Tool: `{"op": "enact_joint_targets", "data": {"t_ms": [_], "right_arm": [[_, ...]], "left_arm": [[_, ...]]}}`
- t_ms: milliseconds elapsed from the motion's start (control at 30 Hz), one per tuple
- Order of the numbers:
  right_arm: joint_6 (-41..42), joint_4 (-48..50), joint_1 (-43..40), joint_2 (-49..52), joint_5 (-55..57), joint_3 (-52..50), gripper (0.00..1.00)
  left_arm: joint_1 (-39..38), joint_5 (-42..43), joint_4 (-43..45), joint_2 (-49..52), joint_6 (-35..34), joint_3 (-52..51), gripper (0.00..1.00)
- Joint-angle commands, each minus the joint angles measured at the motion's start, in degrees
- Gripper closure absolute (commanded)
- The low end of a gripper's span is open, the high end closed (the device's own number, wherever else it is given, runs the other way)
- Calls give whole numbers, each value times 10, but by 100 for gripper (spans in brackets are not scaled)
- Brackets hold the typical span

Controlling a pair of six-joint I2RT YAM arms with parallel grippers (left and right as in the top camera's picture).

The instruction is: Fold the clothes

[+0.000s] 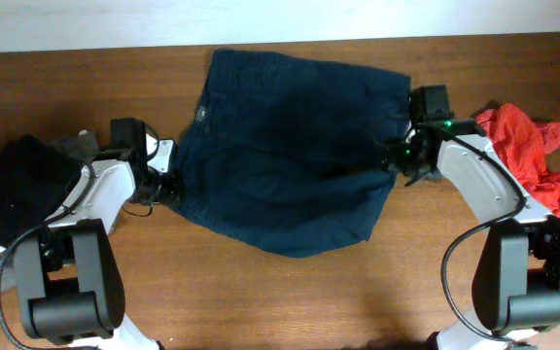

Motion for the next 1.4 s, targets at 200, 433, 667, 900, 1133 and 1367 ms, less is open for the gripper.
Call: {"op": "enact_joint_targets", "data": {"t_ms": [200,433,667,900,1133,1367], "right_arm": [[-39,-154,0,-20,-179,-18,29],[-41,-22,62,-18,-255,-128,24],[-96,67,98,-19,-426,-172,68],[-136,-140,71,-49,-396,-66,96],[-144,-266,36,-50,-235,69,75],[-126,-259,35,-41,-188,32,6]], "left_arm": [[-1,5,1,-13,5,-4,57],[-1,5,1,-13,5,-4,57],[-1,5,3,-13,5,-4,57],[-1,5,3,-13,5,-4,57],[-1,5,7,-13,5,-4,57],[-1,4,3,-13,5,-4,57]]}}
